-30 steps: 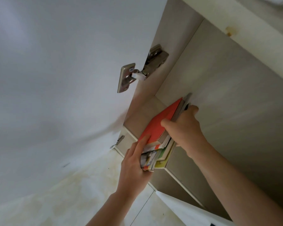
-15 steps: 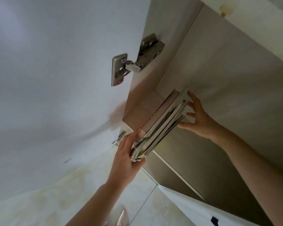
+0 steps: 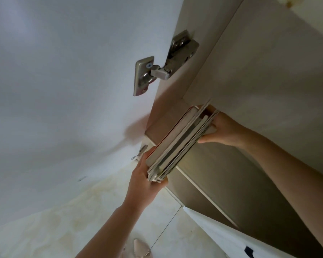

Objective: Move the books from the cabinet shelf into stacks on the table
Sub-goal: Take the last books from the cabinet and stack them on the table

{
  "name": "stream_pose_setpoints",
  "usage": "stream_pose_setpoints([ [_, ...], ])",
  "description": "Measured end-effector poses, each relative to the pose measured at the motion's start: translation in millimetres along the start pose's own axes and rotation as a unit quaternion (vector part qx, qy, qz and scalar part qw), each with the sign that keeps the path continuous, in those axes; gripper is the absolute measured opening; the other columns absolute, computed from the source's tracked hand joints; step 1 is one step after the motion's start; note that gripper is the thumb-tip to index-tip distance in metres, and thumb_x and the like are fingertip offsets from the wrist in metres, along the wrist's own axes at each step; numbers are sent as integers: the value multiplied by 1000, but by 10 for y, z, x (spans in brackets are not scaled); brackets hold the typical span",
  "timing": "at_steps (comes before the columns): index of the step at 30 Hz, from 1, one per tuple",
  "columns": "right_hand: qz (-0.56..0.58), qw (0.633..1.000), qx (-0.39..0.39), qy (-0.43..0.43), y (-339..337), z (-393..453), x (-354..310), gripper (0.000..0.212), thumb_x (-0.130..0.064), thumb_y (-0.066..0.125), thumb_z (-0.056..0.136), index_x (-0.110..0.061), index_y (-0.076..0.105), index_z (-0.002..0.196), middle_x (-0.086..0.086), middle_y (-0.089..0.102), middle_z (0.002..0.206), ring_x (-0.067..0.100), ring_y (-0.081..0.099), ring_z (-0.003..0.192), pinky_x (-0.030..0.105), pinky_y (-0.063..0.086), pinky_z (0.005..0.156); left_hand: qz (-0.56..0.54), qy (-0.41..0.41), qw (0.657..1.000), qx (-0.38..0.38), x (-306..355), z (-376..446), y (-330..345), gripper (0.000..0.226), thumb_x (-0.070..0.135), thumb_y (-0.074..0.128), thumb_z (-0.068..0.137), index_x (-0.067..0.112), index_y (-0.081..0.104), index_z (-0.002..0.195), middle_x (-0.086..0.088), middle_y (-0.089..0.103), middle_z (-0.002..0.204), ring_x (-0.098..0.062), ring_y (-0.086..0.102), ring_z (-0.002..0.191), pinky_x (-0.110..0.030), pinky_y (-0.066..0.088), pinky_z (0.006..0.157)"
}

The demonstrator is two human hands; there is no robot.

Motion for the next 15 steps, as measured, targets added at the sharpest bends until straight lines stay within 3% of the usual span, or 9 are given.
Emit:
stream_pose_setpoints([
  [2,22,1000,-12,18,-3,12,49,57,5,81,67,-22,58,112,-9,68,105,-2,65,99,15,54,82,-11,-29,1000,3,7,8,-42,54,35,67,69,8,64,116,20,64,107,5,62,100,-14,51,82],
  [3,36,999,-12,24,-8,10,70,52,5,81,66,-24,61,105,-7,70,103,2,67,99,19,55,85,-26,-50,998,5,1,9,-62,55,35,68,68,12,64,117,26,65,104,7,62,99,-12,51,80],
  [6,79,996,-19,38,0,-26,117,49,3,82,65,-22,64,103,-3,73,103,10,69,101,31,55,91,-65,-101,993,-7,29,-65,-99,59,37,71,62,20,64,118,23,70,103,0,67,96,-18,55,75],
  [10,122,986,-85,69,132,-148,133,63,-14,88,60,-13,61,118,6,72,113,19,67,108,47,51,98,-102,-167,980,-25,122,-352,-139,46,24,74,55,20,66,100,15,73,82,-4,70,72,-17,51,54],
  [15,214,965,-134,72,417,-459,-269,58,-10,77,75,-14,53,127,9,68,122,24,64,114,47,48,99,-221,-247,943,-16,448,-790,-473,46,6,75,59,15,67,103,-2,76,96,-18,73,89,-32,59,74],
])
Point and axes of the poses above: each hand's wrist, its own z-axis towards the middle knuckle, its own y-axis out of the palm, x = y × z, the point moved 5 cm from there along z, towards the middle knuckle
